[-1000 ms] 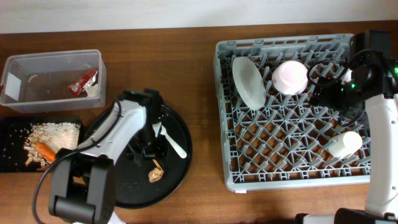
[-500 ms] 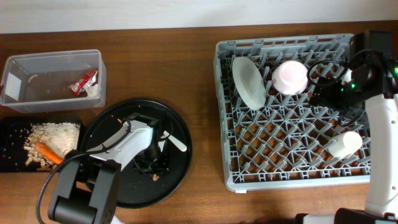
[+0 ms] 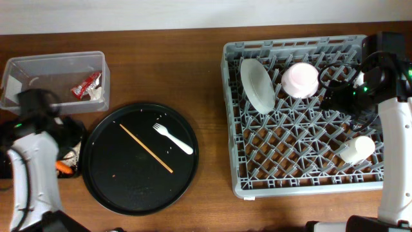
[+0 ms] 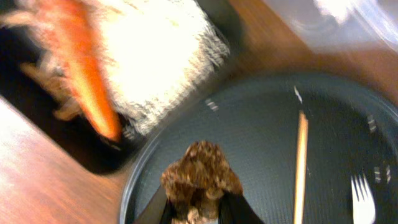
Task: Sort waste into correct bins and load items into the dishwasher rack
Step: 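Grasp the food scrap with the left gripper and drop it on the black tray, then grasp the white fork on the round tray with the right gripper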
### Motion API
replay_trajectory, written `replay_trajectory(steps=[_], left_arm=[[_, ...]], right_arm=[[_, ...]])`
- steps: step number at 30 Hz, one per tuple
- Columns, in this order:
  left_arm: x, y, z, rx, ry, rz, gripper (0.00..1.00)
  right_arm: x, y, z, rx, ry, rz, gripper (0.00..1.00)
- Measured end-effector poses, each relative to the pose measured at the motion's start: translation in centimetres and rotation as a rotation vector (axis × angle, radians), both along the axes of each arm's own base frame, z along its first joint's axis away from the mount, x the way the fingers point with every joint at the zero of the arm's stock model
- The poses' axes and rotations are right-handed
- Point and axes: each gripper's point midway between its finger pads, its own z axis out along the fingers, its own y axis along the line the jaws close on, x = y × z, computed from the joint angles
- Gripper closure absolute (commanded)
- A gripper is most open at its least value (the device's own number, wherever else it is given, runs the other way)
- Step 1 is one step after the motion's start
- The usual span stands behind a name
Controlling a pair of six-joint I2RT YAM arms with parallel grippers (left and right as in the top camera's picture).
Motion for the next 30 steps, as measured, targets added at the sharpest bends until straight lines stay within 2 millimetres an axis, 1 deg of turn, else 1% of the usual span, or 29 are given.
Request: replay_trajectory(steps=[2,4,6,7,8,9,10,13,14,15,16,20,21,23,24,25,26,27,28,29,30], left_arm=[[-0.6,4.3,-0.1,0.023,-0.044,0.138,0.92],[-1.9,8.2,-1.2,0.033,-0.047,0.259,0.92],[-2.7,10.5,-2.2,0.033,-0.044,0.331,0.91],[-3.7,12.0,-3.8,0.019,-0.019,0.386,0.89],[-4.1,12.5,-4.6,0.008,-0.002,0.404,0.85],[-4.5,12.9,-5.6,-0.006,0.019,0.422,0.77],[-4.9,13.1,-6.8,-0.022,0.042,0.434,0.75],[-5.4,13.2,-9.3,-0.063,0.096,0.455,0.71],[-5.6,13.0,-10.2,-0.077,0.117,0.455,0.62],[-5.6,13.0,-10.4,-0.081,0.120,0.455,0.47],[-5.4,13.1,-10.5,-0.081,0.114,0.454,0.43],[-5.2,12.8,-10.5,-0.102,0.105,0.456,0.42],[-5.4,12.3,-10.4,-0.124,0.120,0.454,0.42],[-4.6,12.7,-8.5,-0.136,0.110,0.450,0.42],[-4.4,12.6,-7.5,-0.151,0.108,0.446,0.42],[-3.7,12.8,-5.6,-0.147,0.066,0.438,0.42],[-3.3,12.6,-4.1,-0.134,0.033,0.429,0.42],[-2.6,11.2,-1.8,-0.116,0.000,0.390,0.42],[-2.0,9.9,-0.4,-0.105,-0.018,0.347,0.41],[-1.0,7.7,1.0,-0.097,-0.025,0.269,0.41],[0.3,3.2,2.5,-0.101,-0.017,0.123,0.41]], right_arm=[[0.0,0.0,0.0,0.000,0.000,0.000,0.04],[0.0,0.0,0.0,0.000,0.001,0.001,0.04],[0.0,0.0,0.0,0.000,0.000,0.001,0.04],[0.0,0.0,0.0,0.000,0.000,0.000,0.04],[0.0,0.0,0.0,0.000,0.000,0.000,0.04],[0.0,0.0,0.0,0.000,0.000,0.000,0.04],[0.0,0.0,0.0,0.000,0.000,0.000,0.04],[0.0,0.0,0.0,0.000,0.000,0.000,0.04],[0.0,0.0,0.0,0.000,0.000,0.000,0.04],[0.0,0.0,0.0,0.000,0.000,0.000,0.04],[0.0,0.0,0.0,0.000,0.000,0.000,0.04],[0.0,0.0,0.0,0.000,0.000,0.000,0.04],[0.0,0.0,0.0,0.000,0.001,0.000,0.04],[0.0,0.0,0.0,0.000,0.000,0.000,0.04],[0.0,0.0,0.0,0.000,0.001,0.001,0.03],[0.0,0.0,0.0,0.000,0.000,0.001,0.03],[0.0,0.0,0.0,0.000,0.001,0.005,0.03],[0.1,0.4,0.0,0.016,-0.002,0.030,0.03],[0.4,0.8,0.0,0.036,-0.010,0.063,0.03],[0.9,1.7,0.1,0.071,-0.031,0.117,0.03],[1.3,2.7,0.2,0.103,-0.050,0.180,0.03]])
